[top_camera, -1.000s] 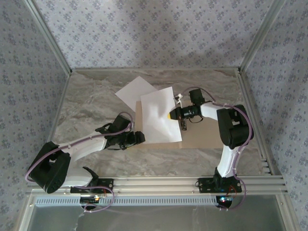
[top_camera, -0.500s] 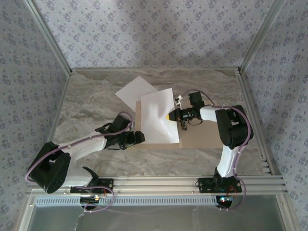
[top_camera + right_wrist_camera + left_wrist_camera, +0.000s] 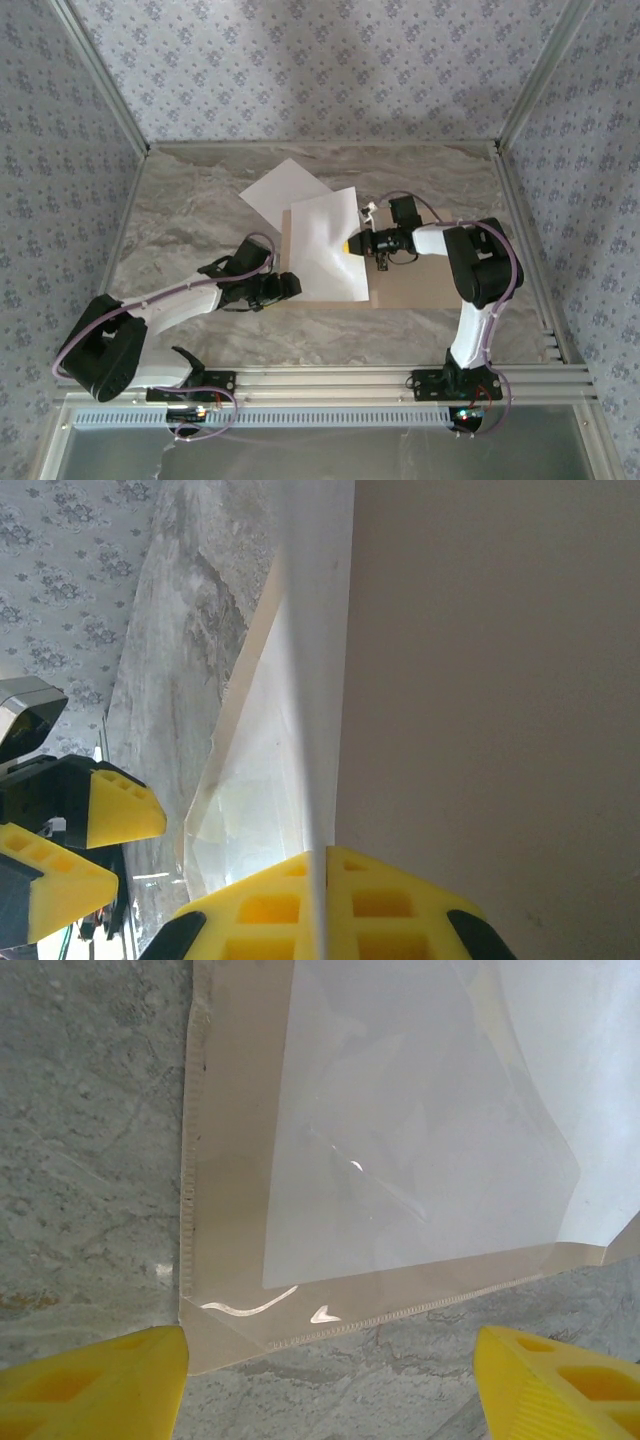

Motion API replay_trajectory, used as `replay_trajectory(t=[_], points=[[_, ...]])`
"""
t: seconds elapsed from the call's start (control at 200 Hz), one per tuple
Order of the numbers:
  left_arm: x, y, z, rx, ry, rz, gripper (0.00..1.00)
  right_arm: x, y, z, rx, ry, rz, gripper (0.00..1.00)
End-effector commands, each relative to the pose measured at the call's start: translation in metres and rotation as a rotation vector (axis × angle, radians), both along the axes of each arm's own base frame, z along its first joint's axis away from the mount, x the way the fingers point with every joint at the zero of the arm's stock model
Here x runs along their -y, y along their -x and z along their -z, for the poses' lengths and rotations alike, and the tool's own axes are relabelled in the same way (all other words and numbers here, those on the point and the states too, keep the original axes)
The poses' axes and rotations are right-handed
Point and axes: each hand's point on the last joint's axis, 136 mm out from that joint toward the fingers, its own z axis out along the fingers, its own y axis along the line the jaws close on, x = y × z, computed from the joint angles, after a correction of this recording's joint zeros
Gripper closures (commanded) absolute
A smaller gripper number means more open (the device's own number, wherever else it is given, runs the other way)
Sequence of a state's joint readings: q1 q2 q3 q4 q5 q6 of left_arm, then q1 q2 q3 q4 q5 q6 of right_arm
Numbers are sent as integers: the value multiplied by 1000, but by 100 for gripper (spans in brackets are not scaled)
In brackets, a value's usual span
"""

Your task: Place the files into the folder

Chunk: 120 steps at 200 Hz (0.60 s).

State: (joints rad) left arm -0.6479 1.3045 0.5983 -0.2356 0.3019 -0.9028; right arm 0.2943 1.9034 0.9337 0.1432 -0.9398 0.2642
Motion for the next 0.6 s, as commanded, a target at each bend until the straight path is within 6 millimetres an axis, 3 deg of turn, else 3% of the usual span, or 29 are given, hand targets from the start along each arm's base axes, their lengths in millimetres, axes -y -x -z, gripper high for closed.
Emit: replay_trajectory(t=[0.0, 0.47, 0.595], points=[[-1, 1, 0, -1, 8, -11, 25, -3, 5, 11, -34, -6, -4, 100], [-1, 1, 3, -5, 5, -9, 25, -11, 9, 20, -34, 15, -2, 99], [-2, 0, 3, -4, 5, -11, 25, -9, 9, 21, -38, 28, -2, 94]])
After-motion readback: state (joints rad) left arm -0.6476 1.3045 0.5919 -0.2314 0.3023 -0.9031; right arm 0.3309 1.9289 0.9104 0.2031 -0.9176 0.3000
